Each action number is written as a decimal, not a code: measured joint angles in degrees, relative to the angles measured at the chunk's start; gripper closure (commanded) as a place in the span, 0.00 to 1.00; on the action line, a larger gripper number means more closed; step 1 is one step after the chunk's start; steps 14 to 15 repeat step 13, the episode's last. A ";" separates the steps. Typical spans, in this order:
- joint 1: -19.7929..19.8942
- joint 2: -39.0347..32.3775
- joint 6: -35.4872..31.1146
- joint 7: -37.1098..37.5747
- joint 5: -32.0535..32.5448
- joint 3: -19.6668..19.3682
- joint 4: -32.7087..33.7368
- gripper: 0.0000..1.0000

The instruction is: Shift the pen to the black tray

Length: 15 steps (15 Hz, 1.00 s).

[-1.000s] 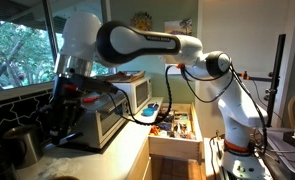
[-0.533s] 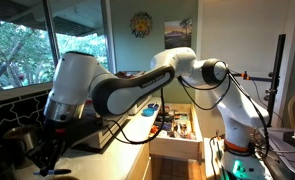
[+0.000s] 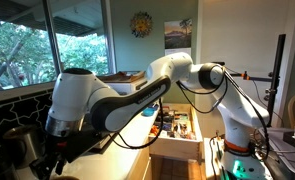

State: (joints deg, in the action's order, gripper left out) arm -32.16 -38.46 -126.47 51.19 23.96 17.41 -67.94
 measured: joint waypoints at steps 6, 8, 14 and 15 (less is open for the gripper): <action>-0.49 6.39 7.90 1.23 2.54 -0.87 3.67 0.00; -0.98 11.46 12.23 3.08 6.23 -2.25 3.95 0.00; -3.07 23.36 16.57 10.62 17.21 -3.62 3.77 0.00; -3.07 23.36 16.57 10.62 17.21 -3.62 3.77 0.00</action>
